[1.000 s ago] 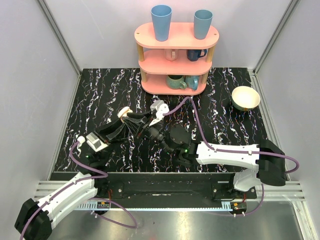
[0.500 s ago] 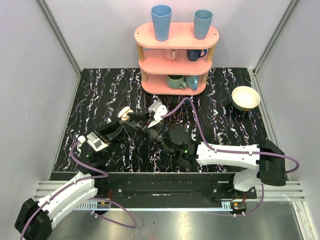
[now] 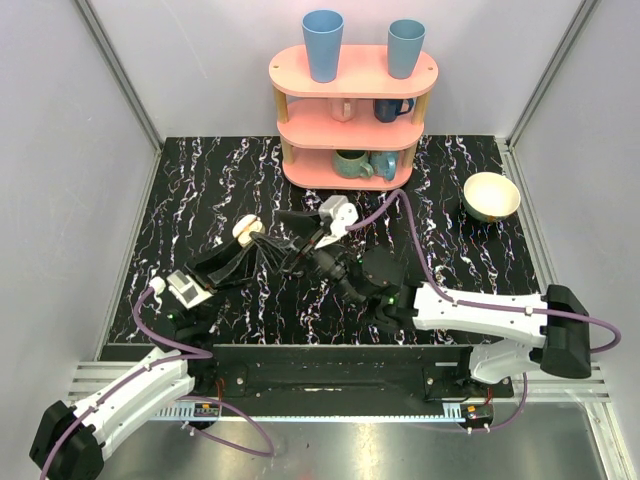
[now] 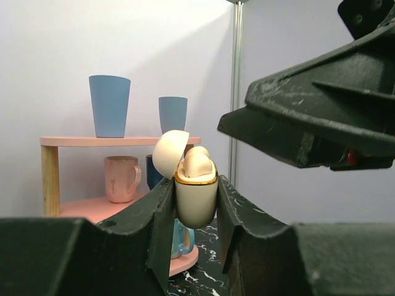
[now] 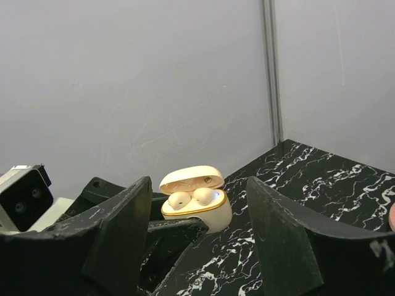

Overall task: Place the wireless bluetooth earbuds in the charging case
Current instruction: Insert the left earbud into the left side groove of the charging case, then close the charging case with the earbuds, then place the charging case with the earbuds at the center of the board.

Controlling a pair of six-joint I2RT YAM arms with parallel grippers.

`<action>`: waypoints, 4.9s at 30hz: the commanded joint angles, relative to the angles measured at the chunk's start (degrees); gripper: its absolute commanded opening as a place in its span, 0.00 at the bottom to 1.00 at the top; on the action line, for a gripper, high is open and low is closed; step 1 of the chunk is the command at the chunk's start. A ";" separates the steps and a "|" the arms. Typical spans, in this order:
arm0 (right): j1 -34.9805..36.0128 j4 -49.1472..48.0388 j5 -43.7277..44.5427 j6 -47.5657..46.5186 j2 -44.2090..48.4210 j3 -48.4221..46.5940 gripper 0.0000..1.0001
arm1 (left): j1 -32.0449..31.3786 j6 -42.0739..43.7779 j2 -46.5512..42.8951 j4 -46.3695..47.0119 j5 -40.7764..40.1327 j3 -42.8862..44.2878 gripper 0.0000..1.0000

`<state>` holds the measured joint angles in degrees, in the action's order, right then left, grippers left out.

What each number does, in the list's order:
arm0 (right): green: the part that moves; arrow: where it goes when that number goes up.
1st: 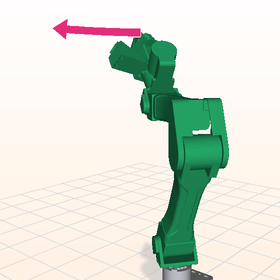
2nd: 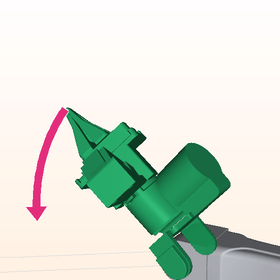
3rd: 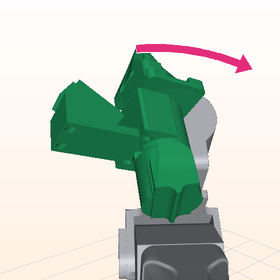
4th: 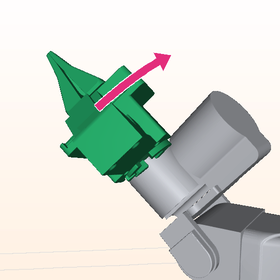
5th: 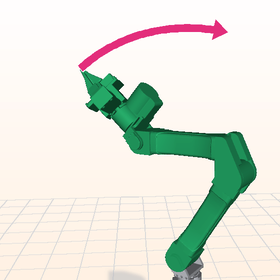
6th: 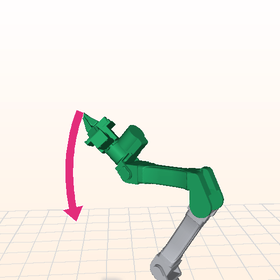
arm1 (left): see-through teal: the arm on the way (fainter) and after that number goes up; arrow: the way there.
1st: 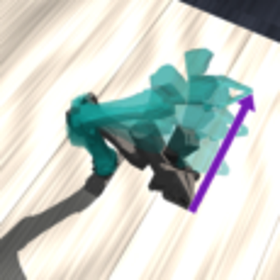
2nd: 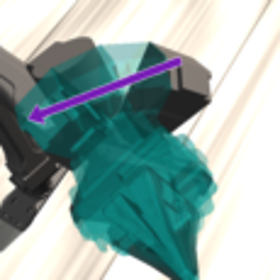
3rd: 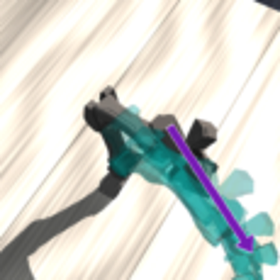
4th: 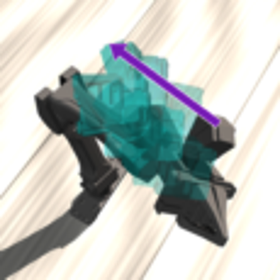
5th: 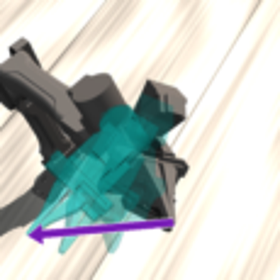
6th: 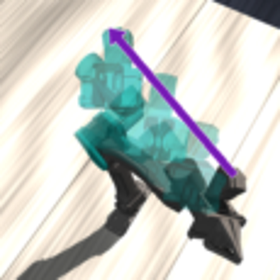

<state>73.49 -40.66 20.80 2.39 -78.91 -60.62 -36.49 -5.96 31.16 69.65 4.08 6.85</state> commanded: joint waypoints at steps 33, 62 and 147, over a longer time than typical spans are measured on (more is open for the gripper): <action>-22.41 48.01 0.14 22.91 13.10 -6.16 1.00 | -0.25 2.53 -7.60 -15.76 9.80 2.99 0.00; -22.69 37.86 -30.02 27.84 6.05 -3.63 1.00 | -0.25 -0.72 3.91 -14.19 25.72 7.48 0.00; -22.78 50.42 8.73 29.78 33.74 16.76 1.00 | -7.72 -54.77 75.71 -1.62 10.34 20.48 0.10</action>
<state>50.63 9.76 27.16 33.26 -44.80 -42.94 -43.92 -58.85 104.47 61.87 15.75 26.28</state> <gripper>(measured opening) 0.994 0.330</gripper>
